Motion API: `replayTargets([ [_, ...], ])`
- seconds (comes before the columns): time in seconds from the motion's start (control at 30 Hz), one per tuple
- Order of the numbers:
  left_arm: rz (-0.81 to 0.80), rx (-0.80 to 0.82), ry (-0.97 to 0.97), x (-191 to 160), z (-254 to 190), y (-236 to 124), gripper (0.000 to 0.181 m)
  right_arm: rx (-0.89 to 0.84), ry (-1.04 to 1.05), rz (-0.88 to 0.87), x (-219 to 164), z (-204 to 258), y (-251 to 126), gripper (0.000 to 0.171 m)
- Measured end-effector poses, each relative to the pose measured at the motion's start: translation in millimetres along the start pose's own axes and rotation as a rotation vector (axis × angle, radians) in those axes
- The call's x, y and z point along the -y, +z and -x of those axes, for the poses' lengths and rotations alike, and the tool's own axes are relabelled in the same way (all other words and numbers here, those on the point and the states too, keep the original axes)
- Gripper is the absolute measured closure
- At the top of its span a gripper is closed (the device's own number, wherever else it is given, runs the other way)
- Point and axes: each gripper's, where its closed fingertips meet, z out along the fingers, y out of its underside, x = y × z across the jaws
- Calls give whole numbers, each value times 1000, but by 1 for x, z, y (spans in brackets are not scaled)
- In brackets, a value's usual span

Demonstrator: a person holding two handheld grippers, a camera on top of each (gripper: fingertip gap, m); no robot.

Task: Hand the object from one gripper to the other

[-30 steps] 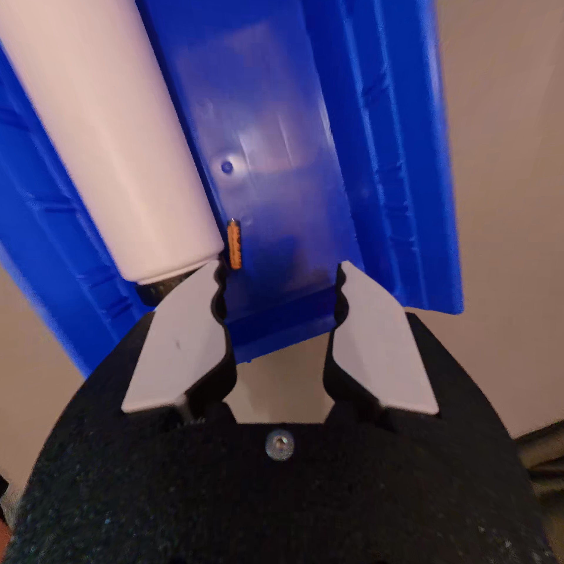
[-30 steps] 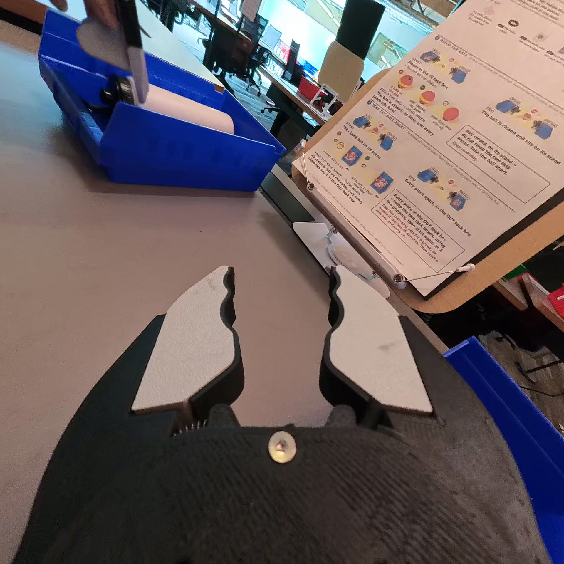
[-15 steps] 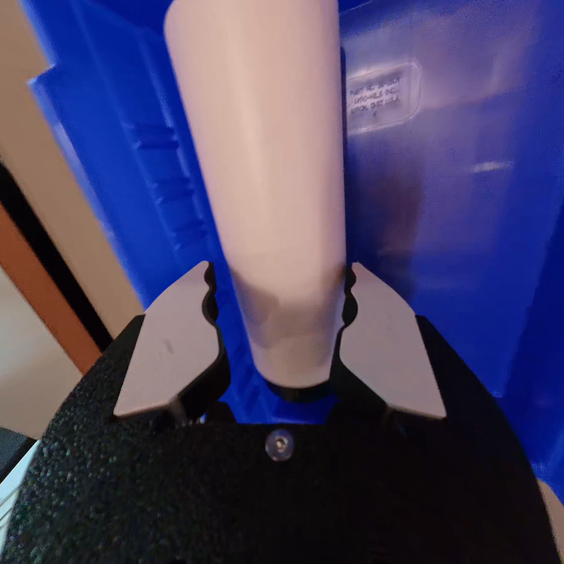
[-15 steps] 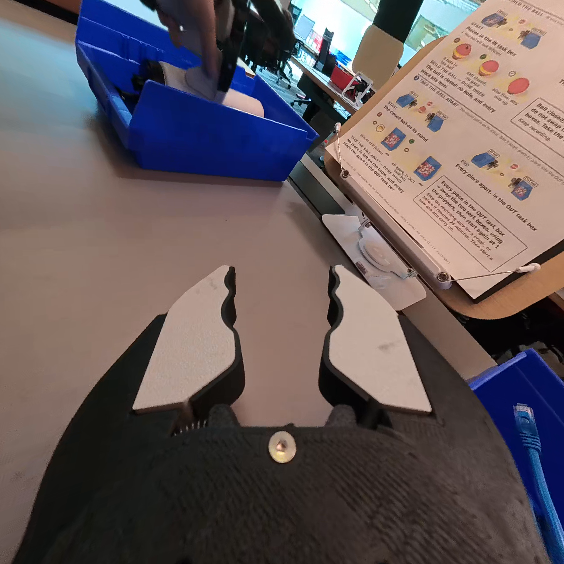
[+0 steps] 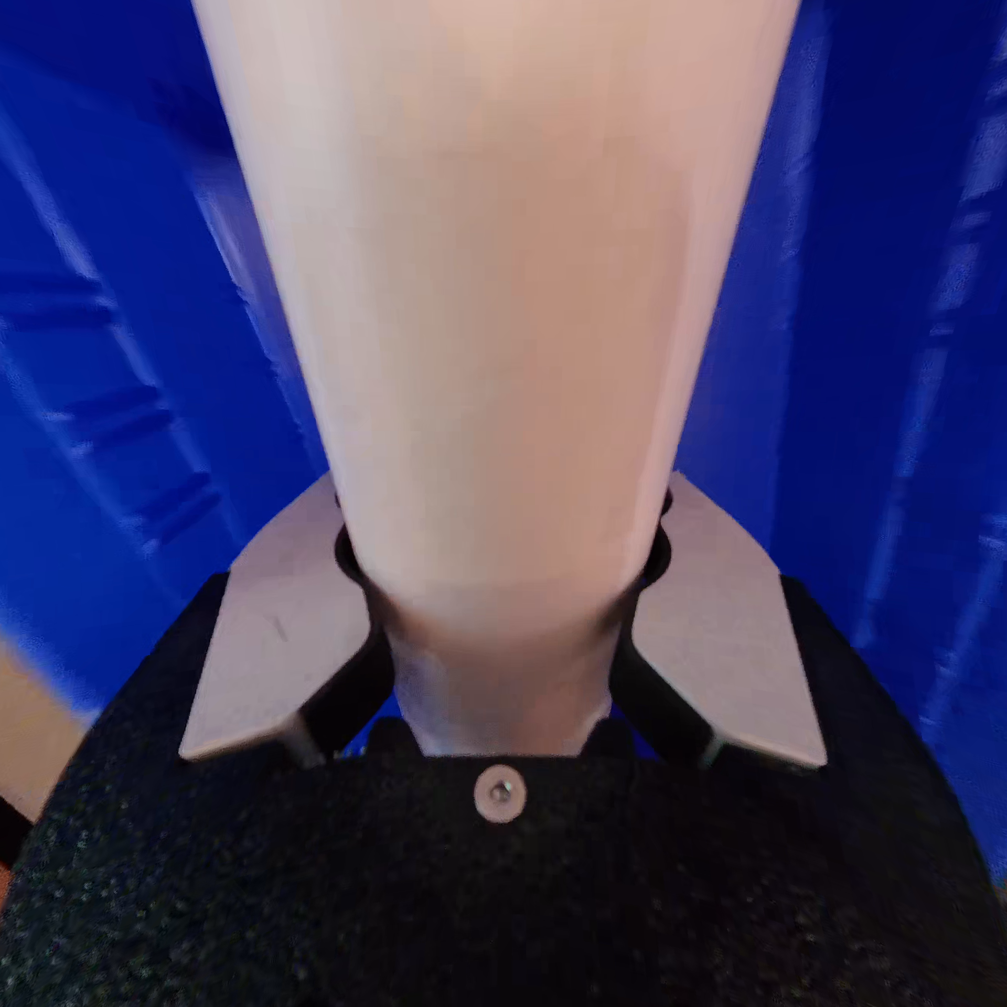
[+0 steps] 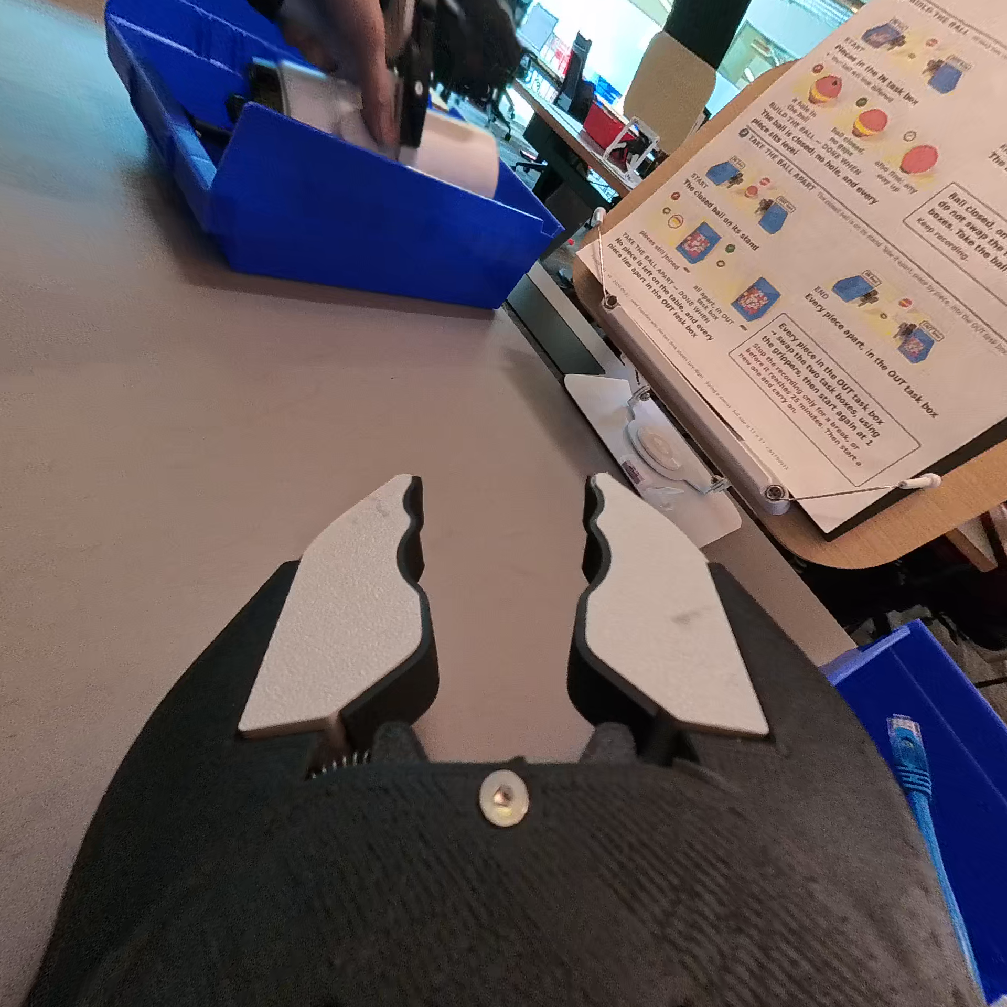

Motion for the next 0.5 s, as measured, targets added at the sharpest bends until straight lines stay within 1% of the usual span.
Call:
replayTargets([
  [0.03,-61,-8,6,8,-2,-13,79,-2,11,-2,-1,0,0,115],
  [0.1,-199,-44,15,23,-8,-43,79,-2,49,-8,-2,-1,2,116],
  [0.17,-353,-132,55,36,-23,-81,79,4,81,-23,0,0,2,116],
  [0.27,-571,-303,147,35,-60,-140,80,1,117,-59,5,-2,1,114],
  [0.37,-747,-471,290,13,-107,-184,80,44,225,-142,20,2,0,106],
  [0.43,-835,-534,400,-8,-137,-197,80,97,316,-232,38,8,-2,98],
  [0.5,-920,-541,544,-31,-167,-198,80,122,404,-326,57,8,-8,85],
])
